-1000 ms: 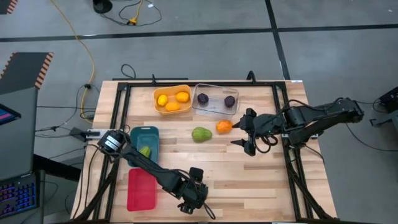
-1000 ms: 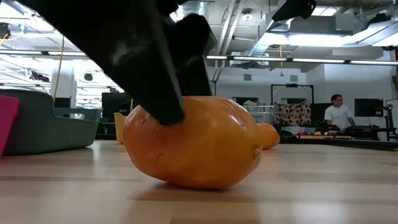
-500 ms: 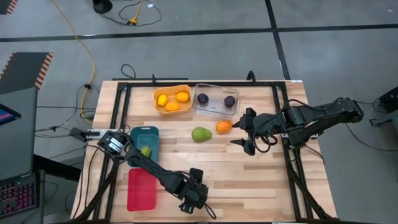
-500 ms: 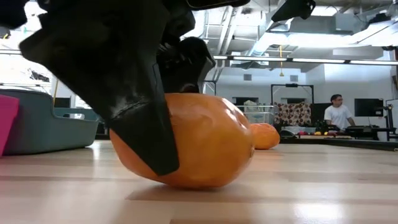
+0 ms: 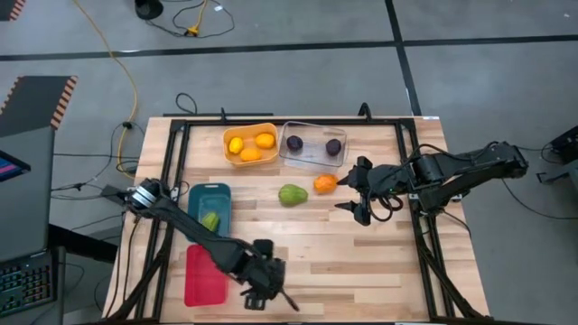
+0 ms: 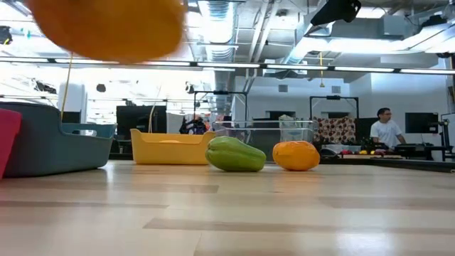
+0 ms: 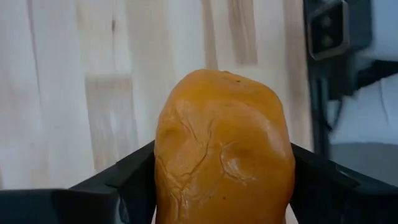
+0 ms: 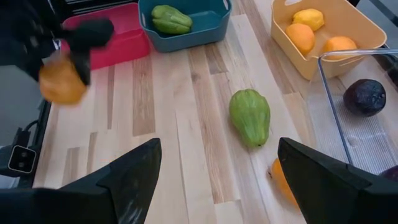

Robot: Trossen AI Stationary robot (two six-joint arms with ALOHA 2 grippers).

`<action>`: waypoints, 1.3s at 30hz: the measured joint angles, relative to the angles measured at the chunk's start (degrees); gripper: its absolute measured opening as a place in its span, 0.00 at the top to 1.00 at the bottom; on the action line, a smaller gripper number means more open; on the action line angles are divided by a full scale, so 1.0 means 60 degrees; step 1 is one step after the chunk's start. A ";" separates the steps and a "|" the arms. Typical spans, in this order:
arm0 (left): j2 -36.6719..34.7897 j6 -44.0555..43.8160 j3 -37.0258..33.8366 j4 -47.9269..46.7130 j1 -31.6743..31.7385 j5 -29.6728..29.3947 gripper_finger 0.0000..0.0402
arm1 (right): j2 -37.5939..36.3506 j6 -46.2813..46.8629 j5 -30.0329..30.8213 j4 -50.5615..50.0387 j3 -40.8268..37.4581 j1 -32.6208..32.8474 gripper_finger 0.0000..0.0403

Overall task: Sort produce into baskets
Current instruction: Put the bottom orange potato into the red bin

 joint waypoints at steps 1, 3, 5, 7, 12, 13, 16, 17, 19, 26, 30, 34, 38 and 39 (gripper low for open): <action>-0.0180 -0.0279 0.0000 -0.0300 -0.0120 0.0018 0.31 | 0.0002 0.0000 0.0000 -0.0004 0.0000 0.0000 0.13; -0.0485 -0.0962 0.0000 -0.0899 -0.0352 0.0029 0.32 | 0.0002 0.0001 0.0000 -0.0001 0.0000 0.0000 0.13; -0.0724 -0.1733 0.0000 -0.1598 -0.0627 0.0033 0.32 | 0.0002 0.0004 0.0000 -0.0007 0.0000 0.0000 0.13; -0.0891 -0.2497 0.0000 -0.2291 -0.0903 0.0041 0.33 | 0.0002 0.0004 0.0000 -0.0004 0.0000 0.0000 0.13; -0.0957 -0.4073 0.0000 -0.4080 -0.1650 0.0310 0.34 | 0.0002 0.0004 0.0000 -0.0010 0.0000 0.0000 0.13; -0.0956 -0.4322 0.0000 -0.4404 -0.1789 0.0397 0.33 | 0.0002 0.0004 0.0000 -0.0009 0.0000 0.0000 0.13; -0.0940 -0.4825 0.0000 -0.4885 -0.2144 0.0682 0.33 | 0.0002 0.0004 0.0000 -0.0007 0.0000 0.0000 0.13; -0.0932 -0.4889 0.0000 -0.5006 -0.2230 0.0770 0.33 | 0.0002 0.0004 0.0000 -0.0007 0.0000 0.0000 0.13; -0.0931 -0.5008 0.0000 -0.5142 -0.2411 0.0837 0.33 | 0.0002 0.0006 -0.0001 -0.0007 0.0000 0.0000 0.13; -0.0928 -0.5224 0.0000 -0.5159 -0.2652 0.0804 0.33 | 0.0002 0.0007 -0.0004 -0.0007 0.0000 0.0000 0.13; -0.0928 -0.5329 0.0000 -0.5162 -0.2640 0.0778 0.32 | 0.0002 0.0007 -0.0004 -0.0007 0.0000 0.0000 0.13; -0.0928 -0.5094 0.0000 -0.5112 -0.2645 0.1300 0.30 | 0.0002 0.0006 -0.0004 -0.0007 0.0000 0.0000 0.13; -0.0928 -0.5164 0.0000 -0.5097 -0.2648 0.1460 0.30 | 0.0002 0.0004 -0.0004 -0.0007 0.0000 0.0000 0.13; -0.0928 -0.5164 0.0000 -0.5093 -0.2650 0.1454 0.30 | 0.0002 0.0004 -0.0004 -0.0005 0.0000 0.0000 0.13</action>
